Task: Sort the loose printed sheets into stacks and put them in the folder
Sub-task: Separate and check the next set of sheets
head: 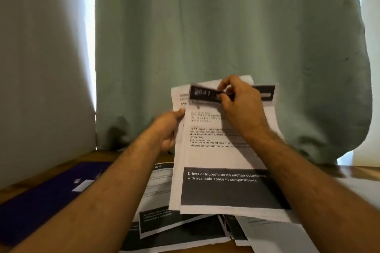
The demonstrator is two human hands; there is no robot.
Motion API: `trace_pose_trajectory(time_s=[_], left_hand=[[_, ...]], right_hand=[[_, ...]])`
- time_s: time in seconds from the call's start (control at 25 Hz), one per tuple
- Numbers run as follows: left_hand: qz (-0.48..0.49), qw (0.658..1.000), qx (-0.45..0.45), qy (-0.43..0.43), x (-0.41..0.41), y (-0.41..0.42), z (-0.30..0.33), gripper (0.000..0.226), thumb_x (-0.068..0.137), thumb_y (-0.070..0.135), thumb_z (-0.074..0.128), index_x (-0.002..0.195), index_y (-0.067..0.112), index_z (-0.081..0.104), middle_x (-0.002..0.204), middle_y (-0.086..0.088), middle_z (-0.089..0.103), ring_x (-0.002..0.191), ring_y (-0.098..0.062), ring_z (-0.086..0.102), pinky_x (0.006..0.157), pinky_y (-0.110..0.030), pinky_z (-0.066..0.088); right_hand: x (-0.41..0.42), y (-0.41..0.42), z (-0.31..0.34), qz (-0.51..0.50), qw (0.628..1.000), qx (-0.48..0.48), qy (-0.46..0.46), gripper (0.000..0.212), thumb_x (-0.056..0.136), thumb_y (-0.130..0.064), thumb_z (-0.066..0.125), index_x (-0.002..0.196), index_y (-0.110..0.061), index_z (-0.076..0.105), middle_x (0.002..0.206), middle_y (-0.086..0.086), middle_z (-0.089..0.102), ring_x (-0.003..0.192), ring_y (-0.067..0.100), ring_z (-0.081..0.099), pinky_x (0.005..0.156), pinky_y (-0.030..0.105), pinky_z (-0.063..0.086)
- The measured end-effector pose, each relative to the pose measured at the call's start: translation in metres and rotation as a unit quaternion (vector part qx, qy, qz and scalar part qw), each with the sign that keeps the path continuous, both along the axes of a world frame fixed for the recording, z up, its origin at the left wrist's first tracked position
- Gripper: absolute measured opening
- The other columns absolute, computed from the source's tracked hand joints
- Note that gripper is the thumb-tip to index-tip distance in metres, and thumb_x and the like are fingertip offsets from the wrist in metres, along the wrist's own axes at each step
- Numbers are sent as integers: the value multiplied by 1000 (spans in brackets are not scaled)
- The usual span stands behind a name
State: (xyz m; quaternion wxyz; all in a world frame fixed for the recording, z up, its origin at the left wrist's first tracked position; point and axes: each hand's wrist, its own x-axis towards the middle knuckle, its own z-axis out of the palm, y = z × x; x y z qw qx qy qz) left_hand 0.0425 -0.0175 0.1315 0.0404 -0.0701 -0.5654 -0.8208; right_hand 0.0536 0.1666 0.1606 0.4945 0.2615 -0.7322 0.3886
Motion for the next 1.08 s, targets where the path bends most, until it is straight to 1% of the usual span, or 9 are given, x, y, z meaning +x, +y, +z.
trace_pose_trajectory(time_s=[0.12,0.28,0.4,0.48,0.6,0.68,0.92,1.0,1.08], left_hand=[[7,996,-20,-84,-25,5,-60,38,108,24,41,134,0,53,111,-24,72,90,-36,73,72,-55,60],[5,989,-19,-149,-48,7,-120,33,107,19,40,132,2,52,113,-24,72,102,-41,71,80,-57,56],[18,984,-59,-166,-60,5,-141,25,106,17,42,123,8,57,105,-18,76,93,-37,75,70,-49,61],[45,983,-84,-157,-66,5,-148,23,104,15,44,118,9,62,100,-15,77,89,-35,76,67,-44,62],[64,987,-102,-104,-70,7,-150,24,102,13,44,116,13,64,99,-14,78,92,-35,75,83,-52,60],[61,991,-102,-61,-69,10,-148,24,103,16,45,117,14,65,99,-14,78,92,-34,75,89,-56,58],[28,995,-96,5,-55,14,-145,48,93,54,58,118,15,68,104,-19,76,97,-38,74,89,-54,59],[40,990,-126,42,-51,16,-146,54,83,57,64,118,16,68,101,-14,78,94,-33,75,88,-50,60],[51,987,-137,60,-50,17,-145,57,79,63,61,113,17,69,98,-12,78,91,-31,76,87,-49,60]], right_hand=[[-27,4,-53,-2,991,22,-129,17,93,-16,63,88,-31,55,82,-10,65,73,2,63,59,15,52],[-59,6,-114,-21,973,48,-227,14,93,-19,64,91,-30,56,88,-6,67,76,5,64,64,22,54],[-75,7,-139,-23,958,52,-280,14,93,-20,65,91,-30,57,82,-12,65,69,3,64,55,14,48],[-81,5,-146,-19,951,48,-304,13,93,-19,65,91,-30,59,80,-12,65,70,4,65,58,18,52],[-86,0,-151,-19,951,40,-307,8,91,-19,66,91,-27,65,86,-6,70,78,9,67,76,32,58],[-87,-3,-151,-29,955,35,-293,6,91,-20,66,91,-26,67,88,-5,71,80,9,66,81,32,57],[-80,-7,-149,-17,962,3,-273,11,93,-22,64,88,-30,61,87,-9,69,77,5,66,68,19,56],[-77,-7,-148,-21,963,-7,-270,11,94,-22,64,88,-31,60,84,-13,64,73,0,63,57,9,47],[-76,-6,-147,-20,964,-25,-263,11,93,-22,64,88,-31,60,83,-14,62,72,-2,61,55,7,45]])
